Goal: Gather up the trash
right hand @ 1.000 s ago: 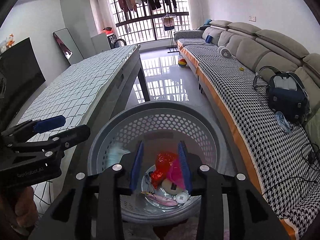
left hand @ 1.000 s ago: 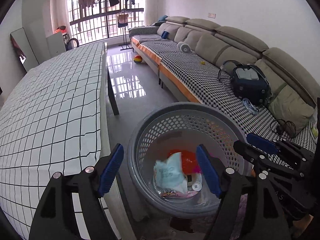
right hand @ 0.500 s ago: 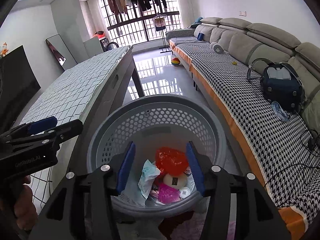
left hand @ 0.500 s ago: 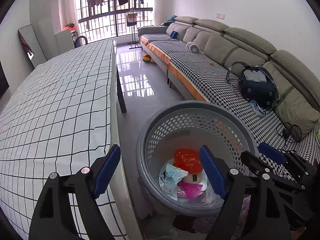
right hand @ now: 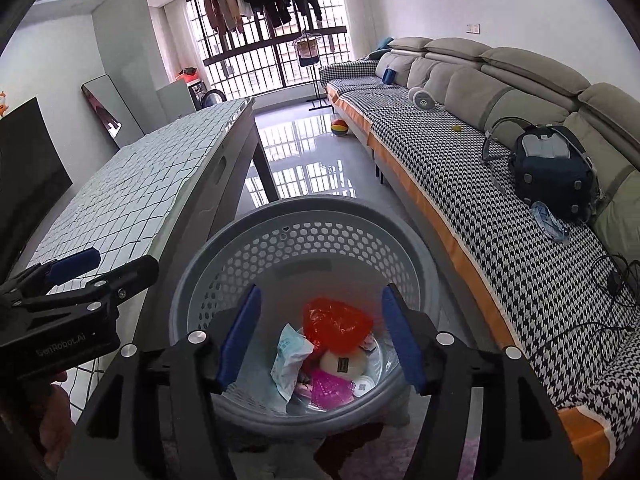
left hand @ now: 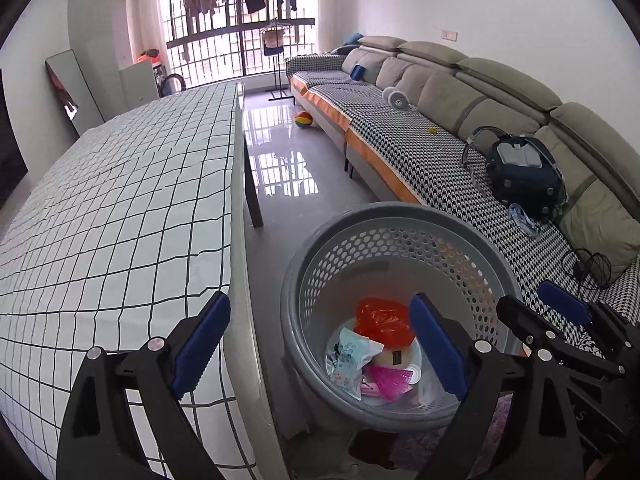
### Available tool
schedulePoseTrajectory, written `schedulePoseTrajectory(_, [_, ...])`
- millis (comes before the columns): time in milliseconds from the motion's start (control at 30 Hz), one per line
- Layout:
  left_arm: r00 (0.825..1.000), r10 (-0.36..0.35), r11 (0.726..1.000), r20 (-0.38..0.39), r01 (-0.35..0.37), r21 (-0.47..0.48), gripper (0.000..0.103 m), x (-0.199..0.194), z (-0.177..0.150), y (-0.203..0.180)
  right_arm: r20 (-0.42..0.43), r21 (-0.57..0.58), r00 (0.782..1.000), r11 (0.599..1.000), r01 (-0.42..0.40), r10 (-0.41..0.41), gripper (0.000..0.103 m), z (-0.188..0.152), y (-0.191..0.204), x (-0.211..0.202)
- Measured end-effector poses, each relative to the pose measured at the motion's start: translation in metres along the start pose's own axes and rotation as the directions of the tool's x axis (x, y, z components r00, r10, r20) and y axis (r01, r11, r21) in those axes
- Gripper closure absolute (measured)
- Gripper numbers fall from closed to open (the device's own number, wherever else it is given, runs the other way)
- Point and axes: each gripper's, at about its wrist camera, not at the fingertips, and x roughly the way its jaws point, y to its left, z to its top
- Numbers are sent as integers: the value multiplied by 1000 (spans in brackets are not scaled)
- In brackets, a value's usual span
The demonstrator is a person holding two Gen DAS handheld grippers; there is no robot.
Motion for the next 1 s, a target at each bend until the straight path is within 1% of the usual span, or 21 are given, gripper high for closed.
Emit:
schedulePoseTrajectory(100, [1000, 1, 1000, 2, -1, -2, 10, 0, 0, 1, 2, -1, 1000, 1000, 6, -6, 41, 1, 1, 0])
schedulePoseTrajectory(533, [1000, 11, 1000, 2, -11, -5, 9, -1, 1, 1, 7, 11, 1000, 1000, 21, -21, 40, 1, -1, -4])
schedulePoseTrajectory(733, [1000, 17, 1000, 5, -16, -9, 7, -3, 0, 2, 8, 14, 1000, 1000, 22, -22, 40, 1, 0, -5])
schedulePoseTrajectory(1000, [1000, 23, 1000, -6, -23, -12, 6, -2, 0, 4, 8, 13, 1000, 1000, 22, -22, 40, 1, -1, -5])
